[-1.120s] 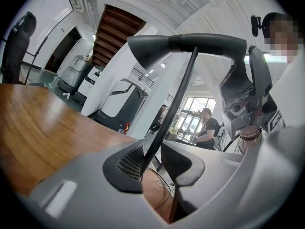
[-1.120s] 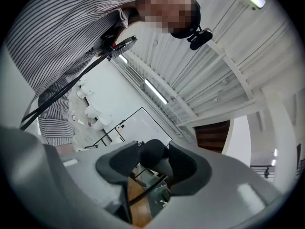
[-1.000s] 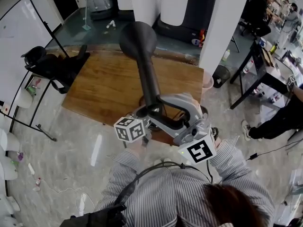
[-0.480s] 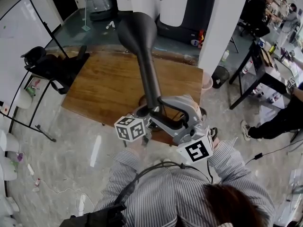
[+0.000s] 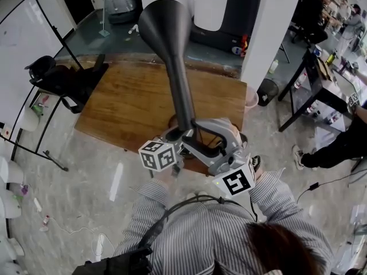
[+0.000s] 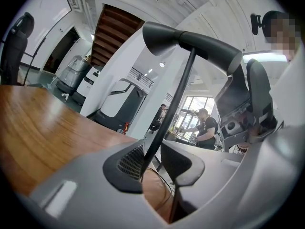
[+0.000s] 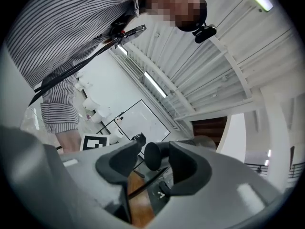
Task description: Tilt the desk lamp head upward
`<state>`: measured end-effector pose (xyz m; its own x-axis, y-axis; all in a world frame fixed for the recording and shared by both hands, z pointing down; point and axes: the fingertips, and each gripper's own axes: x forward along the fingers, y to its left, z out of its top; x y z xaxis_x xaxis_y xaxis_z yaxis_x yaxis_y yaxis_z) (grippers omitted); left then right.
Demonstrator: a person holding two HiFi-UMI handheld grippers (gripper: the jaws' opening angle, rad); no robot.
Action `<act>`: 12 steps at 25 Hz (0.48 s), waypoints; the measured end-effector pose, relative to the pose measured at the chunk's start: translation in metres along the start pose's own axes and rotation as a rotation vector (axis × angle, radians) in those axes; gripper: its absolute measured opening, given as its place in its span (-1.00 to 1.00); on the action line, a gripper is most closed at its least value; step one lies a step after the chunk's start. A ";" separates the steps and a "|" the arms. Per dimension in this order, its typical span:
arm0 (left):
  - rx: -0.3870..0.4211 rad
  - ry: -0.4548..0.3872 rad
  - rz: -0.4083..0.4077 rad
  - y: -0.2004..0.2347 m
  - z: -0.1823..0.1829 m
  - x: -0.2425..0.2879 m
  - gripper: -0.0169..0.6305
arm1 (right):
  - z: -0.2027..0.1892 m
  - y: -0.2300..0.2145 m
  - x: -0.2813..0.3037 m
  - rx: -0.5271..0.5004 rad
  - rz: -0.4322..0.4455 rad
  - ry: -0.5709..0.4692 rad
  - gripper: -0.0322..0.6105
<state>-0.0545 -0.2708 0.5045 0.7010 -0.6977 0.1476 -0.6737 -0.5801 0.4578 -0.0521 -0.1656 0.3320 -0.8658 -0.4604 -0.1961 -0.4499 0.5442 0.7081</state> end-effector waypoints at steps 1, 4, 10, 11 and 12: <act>0.000 0.000 0.000 0.000 0.000 0.000 -0.62 | 0.000 0.000 0.000 0.007 -0.003 -0.003 -0.28; 0.001 0.004 0.003 0.001 0.000 0.001 -0.62 | -0.002 0.000 0.001 0.022 -0.015 -0.009 -0.28; 0.006 0.003 0.006 0.001 -0.001 0.000 -0.62 | -0.011 0.006 0.002 0.054 -0.016 0.003 -0.29; 0.007 0.002 0.008 0.001 -0.001 0.000 -0.62 | -0.012 0.006 0.002 0.058 -0.018 0.002 -0.29; 0.007 0.001 0.011 0.001 -0.001 0.000 -0.63 | -0.012 0.005 0.003 0.062 -0.021 0.000 -0.28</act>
<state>-0.0552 -0.2708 0.5056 0.6940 -0.7036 0.1528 -0.6828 -0.5758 0.4498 -0.0540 -0.1726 0.3438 -0.8559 -0.4723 -0.2105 -0.4806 0.5766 0.6607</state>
